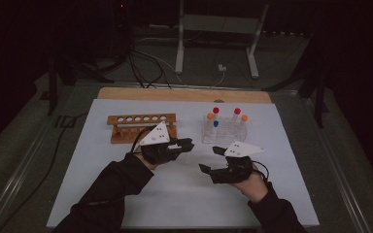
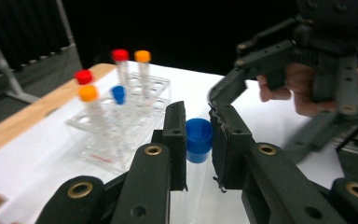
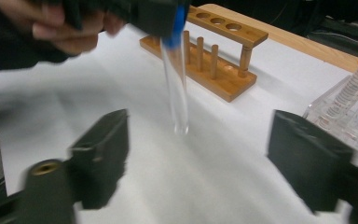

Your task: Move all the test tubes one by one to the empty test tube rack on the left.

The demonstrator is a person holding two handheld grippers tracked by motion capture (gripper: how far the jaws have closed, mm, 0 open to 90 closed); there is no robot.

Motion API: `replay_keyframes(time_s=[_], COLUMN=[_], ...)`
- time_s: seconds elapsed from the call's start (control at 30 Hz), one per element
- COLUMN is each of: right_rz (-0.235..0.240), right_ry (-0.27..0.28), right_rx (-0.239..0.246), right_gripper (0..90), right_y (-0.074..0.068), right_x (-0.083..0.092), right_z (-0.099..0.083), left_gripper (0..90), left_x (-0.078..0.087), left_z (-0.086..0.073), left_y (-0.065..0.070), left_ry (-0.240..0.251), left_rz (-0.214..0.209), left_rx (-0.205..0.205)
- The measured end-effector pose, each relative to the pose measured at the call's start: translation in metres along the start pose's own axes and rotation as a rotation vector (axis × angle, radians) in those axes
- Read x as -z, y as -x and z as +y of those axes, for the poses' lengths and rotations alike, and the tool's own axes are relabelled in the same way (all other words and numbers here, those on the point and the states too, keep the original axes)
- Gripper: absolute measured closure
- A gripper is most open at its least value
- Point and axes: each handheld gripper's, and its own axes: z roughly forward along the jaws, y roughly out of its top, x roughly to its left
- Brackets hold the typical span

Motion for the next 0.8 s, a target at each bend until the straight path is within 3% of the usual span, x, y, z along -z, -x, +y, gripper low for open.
replay_keyframes(time_s=[0.3,0.37,0.57,0.8], right_rz=[0.055,0.074,0.066,0.044], right_ry=[0.026,0.047,0.06,0.045], right_rx=[0.009,-0.013,-0.034,-0.007], right_gripper=[2.4,0.6,0.0,0.0], right_y=[0.002,0.003,0.005,0.004], right_x=[0.002,0.002,0.003,0.002], right_z=[-0.001,-0.002,-0.002,-0.002], left_gripper=[78.1,78.1,78.1,78.1], left_x=[0.02,0.021,0.026,0.028], left_z=[0.014,0.015,0.024,0.031], left_y=[-0.027,-0.03,-0.05,-0.067], left_ry=[0.01,0.01,-0.004,0.003], left_rz=[0.101,0.113,0.185,0.249], left_rx=[-0.009,-0.011,-0.014,-0.002])
